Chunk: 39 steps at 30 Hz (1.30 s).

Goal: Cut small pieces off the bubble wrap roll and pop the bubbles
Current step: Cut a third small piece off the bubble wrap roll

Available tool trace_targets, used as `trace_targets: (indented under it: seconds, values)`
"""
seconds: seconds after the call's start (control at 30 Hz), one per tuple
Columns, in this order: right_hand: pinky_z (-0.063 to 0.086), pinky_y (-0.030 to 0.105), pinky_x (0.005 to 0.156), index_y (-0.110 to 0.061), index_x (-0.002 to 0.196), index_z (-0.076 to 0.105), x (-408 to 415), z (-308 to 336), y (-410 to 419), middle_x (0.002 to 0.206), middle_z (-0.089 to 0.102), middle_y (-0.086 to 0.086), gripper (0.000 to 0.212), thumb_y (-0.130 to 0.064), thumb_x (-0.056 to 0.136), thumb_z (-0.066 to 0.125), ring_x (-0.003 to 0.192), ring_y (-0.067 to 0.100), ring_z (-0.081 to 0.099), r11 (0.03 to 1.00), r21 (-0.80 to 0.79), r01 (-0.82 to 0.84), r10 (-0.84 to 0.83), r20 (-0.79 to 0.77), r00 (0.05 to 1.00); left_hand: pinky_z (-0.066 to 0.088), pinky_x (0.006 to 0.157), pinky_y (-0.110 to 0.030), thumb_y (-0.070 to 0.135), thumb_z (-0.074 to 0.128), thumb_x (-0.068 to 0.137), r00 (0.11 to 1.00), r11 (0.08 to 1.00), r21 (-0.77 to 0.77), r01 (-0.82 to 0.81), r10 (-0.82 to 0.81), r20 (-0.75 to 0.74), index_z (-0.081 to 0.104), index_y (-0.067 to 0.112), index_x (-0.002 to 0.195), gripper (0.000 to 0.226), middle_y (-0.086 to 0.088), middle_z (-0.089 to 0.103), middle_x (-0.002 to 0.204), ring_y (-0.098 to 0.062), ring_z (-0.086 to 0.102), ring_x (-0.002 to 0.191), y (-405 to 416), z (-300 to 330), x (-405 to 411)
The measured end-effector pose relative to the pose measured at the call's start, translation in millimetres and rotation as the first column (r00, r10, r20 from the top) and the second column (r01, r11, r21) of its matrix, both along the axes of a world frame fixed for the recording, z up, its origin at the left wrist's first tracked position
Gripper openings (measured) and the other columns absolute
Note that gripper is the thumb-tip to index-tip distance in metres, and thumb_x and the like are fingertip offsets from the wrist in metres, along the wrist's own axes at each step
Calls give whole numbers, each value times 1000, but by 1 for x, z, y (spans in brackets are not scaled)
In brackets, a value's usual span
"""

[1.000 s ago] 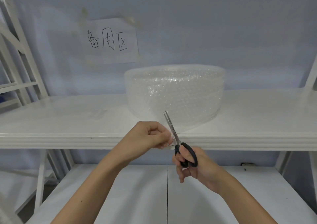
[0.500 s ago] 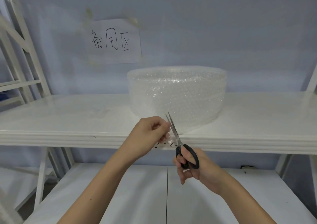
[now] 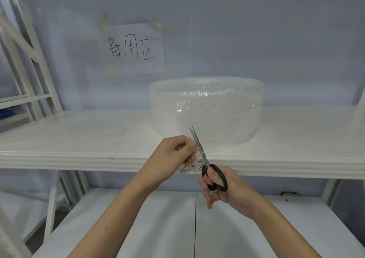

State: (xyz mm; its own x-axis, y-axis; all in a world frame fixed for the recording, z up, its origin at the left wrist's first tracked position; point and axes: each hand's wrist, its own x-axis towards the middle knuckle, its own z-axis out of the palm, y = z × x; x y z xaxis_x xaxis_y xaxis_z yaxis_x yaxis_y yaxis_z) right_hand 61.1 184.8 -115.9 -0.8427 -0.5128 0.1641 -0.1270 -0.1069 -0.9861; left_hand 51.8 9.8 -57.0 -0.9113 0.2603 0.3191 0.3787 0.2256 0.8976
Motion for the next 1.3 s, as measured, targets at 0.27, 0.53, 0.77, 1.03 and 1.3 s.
trace_targets:
  seconds: [0.27,0.53,0.77,1.03,1.3]
  values:
    - [52,34,56,-24,57,60,-3,3,-5,72,51,4,49,-70,62,73,53,19,52,1000,0,16,-16,-35,999,47,64,-21,7,51,98,999,1000,13,28,-28,-18,62,10,72,28,-2,60,65,-13,53,63,1,2,5]
    - [53,32,53,-26,57,60,-3,7,-8,70,53,-3,48,-72,59,73,47,15,42,1000,-24,-9,8,-21,1000,48,65,-22,9,50,99,998,999,-16,48,-48,-29,64,11,72,31,4,62,63,-10,55,62,0,6,8]
    - [52,31,50,-26,56,56,-3,7,-11,68,52,-2,50,-73,56,75,44,14,42,999,-40,0,0,2,1000,56,75,-37,40,56,95,979,983,-52,-174,167,-118,68,14,76,35,-1,70,69,-13,64,66,-8,12,-1]
    - [52,33,51,-26,58,57,2,3,-12,71,49,-2,48,-71,63,72,47,15,44,999,-51,-10,11,19,1000,52,64,-28,18,53,98,985,991,28,-135,137,-109,61,10,77,24,0,61,64,-13,57,60,2,7,-3]
    - [53,35,53,-23,62,58,10,-10,-12,75,49,-1,43,-63,73,68,54,18,46,999,-47,-20,21,25,999,49,59,-20,15,50,100,992,986,128,-110,118,-53,58,8,76,27,1,57,62,-8,53,56,7,0,0]
